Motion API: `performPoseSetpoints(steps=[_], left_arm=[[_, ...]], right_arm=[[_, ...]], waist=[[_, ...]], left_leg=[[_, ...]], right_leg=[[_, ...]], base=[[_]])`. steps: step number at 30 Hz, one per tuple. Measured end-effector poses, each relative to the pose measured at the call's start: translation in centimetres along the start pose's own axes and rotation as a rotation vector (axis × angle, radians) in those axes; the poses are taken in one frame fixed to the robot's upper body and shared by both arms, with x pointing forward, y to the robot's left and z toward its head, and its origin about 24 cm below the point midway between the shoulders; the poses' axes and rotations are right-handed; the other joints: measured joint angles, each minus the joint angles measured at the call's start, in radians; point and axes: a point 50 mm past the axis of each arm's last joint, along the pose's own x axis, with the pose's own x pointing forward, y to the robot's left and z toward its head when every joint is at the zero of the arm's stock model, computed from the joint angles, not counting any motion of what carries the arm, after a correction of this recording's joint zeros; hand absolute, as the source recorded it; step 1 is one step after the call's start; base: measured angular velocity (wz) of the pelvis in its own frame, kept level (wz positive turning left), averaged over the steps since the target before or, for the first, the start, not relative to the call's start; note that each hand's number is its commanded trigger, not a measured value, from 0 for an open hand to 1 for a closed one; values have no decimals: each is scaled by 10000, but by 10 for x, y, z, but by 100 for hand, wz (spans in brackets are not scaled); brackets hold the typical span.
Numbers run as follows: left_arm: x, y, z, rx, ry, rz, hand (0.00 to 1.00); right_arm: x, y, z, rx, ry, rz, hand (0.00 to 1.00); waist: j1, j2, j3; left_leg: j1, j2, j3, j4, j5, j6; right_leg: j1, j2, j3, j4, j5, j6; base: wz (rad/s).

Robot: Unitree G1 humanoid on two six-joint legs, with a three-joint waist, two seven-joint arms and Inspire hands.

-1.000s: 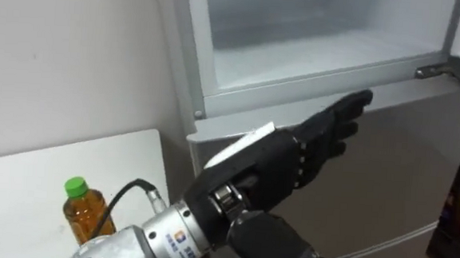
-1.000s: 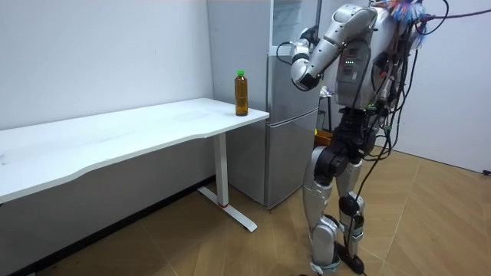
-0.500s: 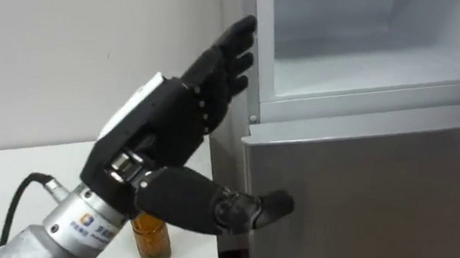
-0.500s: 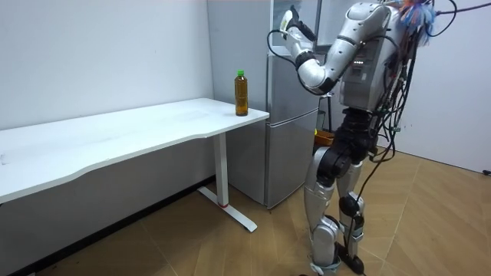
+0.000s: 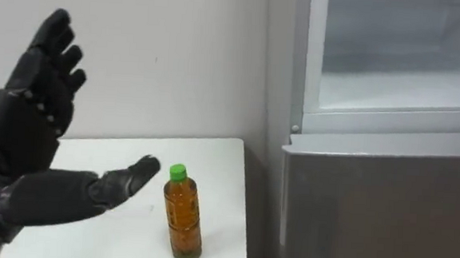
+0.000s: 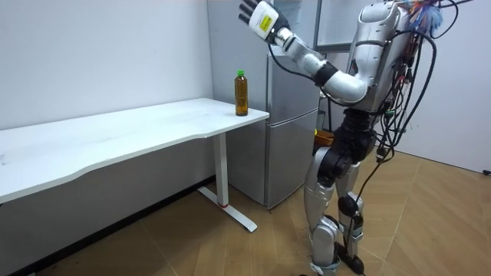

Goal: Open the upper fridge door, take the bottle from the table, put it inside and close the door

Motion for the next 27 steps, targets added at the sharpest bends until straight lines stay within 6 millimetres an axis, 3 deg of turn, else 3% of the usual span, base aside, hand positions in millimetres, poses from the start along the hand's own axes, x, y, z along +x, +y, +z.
performPoseSetpoints(steps=[4,13,17,27], left_arm=[[-26,23,-26,199,1666,1545,0],[-88,49,-80,-111,4887,4706,0],[-105,54,-95,-16,5794,5446,0],[-184,45,-151,10,9634,6282,0]], right_arm=[[-2,-3,-1,31,-150,-176,0],[-7,-10,-8,171,-145,-397,0],[-8,-14,-12,389,-106,-593,0],[-10,-15,-12,203,-274,-353,0]], waist=[[149,6,5],[401,-133,76],[472,-149,71],[422,-457,57]], left_leg=[[-3,-19,-74,-51,-1,-1],[35,-63,-190,-108,-2,-3],[39,-99,-239,-112,-2,-3],[71,-176,-366,-13,-6,4]], right_leg=[[10,-14,-83,23,-84,2],[149,-51,-300,-10,-148,34],[177,-80,-329,-10,-157,49],[350,-155,-549,19,-197,111]], base=[[6],[6],[3],[7]])
